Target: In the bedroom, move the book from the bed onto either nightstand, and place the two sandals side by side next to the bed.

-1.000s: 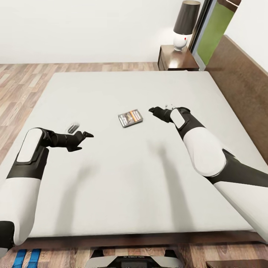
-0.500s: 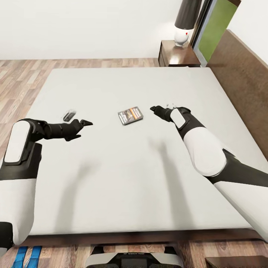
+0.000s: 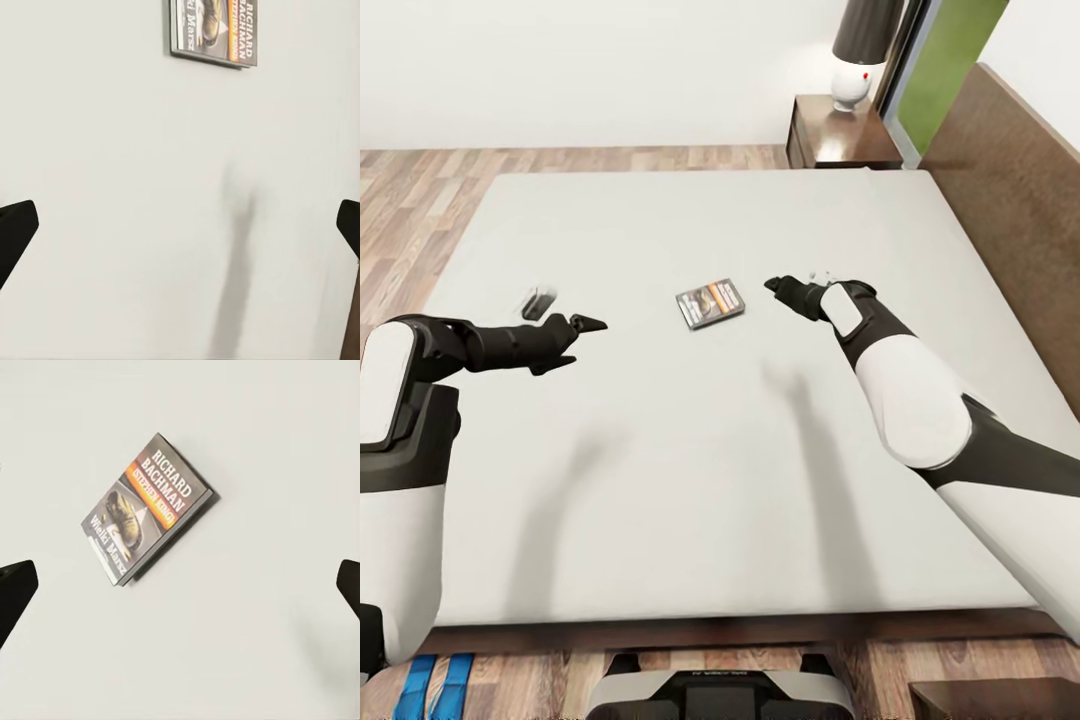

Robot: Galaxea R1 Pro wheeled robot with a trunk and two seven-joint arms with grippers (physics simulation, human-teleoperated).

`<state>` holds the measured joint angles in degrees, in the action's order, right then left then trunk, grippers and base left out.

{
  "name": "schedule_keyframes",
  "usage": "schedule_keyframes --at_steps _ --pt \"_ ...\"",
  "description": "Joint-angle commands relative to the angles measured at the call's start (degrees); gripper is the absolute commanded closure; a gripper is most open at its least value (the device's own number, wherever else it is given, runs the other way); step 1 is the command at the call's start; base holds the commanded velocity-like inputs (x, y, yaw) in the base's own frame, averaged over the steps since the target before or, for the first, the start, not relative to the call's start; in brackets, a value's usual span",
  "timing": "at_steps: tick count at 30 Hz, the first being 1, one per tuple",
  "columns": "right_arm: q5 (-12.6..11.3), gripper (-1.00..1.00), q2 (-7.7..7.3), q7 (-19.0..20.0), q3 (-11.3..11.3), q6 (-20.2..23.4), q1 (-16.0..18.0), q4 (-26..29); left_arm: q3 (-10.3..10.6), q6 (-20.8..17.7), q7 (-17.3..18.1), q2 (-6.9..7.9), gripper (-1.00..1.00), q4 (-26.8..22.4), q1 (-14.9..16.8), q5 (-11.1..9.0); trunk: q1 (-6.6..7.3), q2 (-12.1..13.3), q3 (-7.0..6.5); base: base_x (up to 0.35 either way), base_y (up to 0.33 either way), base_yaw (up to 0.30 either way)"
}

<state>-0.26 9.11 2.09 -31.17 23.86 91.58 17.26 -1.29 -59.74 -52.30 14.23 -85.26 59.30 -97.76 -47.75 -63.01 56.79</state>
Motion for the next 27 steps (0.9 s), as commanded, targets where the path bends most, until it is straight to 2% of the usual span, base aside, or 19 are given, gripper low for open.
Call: schedule_keyframes --at_steps 1,21,25,27 --pt "-0.01 -1.00 0.04 0.11 -0.30 0.33 0.02 0.13 -0.04 -0.16 -0.59 0.00 -1.00 -0.03 0.04 -0.56 0.00 -0.03 0.12 0.000 0.000 0.000" --pt "-1.23 -1.00 -0.65 0.22 -0.29 0.67 1.23 0.04 -0.22 -0.11 -1.05 0.09 -1.00 0.12 -0.84 -0.28 0.00 -0.03 1.89 0.000 0.000 0.000" --pt "-1.55 -1.00 -1.36 0.29 -0.34 2.79 1.70 -0.20 -0.21 -0.11 -1.05 0.09 -1.00 0.06 -0.85 -0.26 0.00 -0.03 2.24 0.000 0.000 0.000" --pt "-2.60 -1.00 -2.00 0.26 -0.32 5.24 2.82 -0.38 -0.18 -0.11 -1.05 0.09 -1.00 -0.03 -0.88 -0.25 0.00 -0.03 2.42 0.000 0.000 0.000"
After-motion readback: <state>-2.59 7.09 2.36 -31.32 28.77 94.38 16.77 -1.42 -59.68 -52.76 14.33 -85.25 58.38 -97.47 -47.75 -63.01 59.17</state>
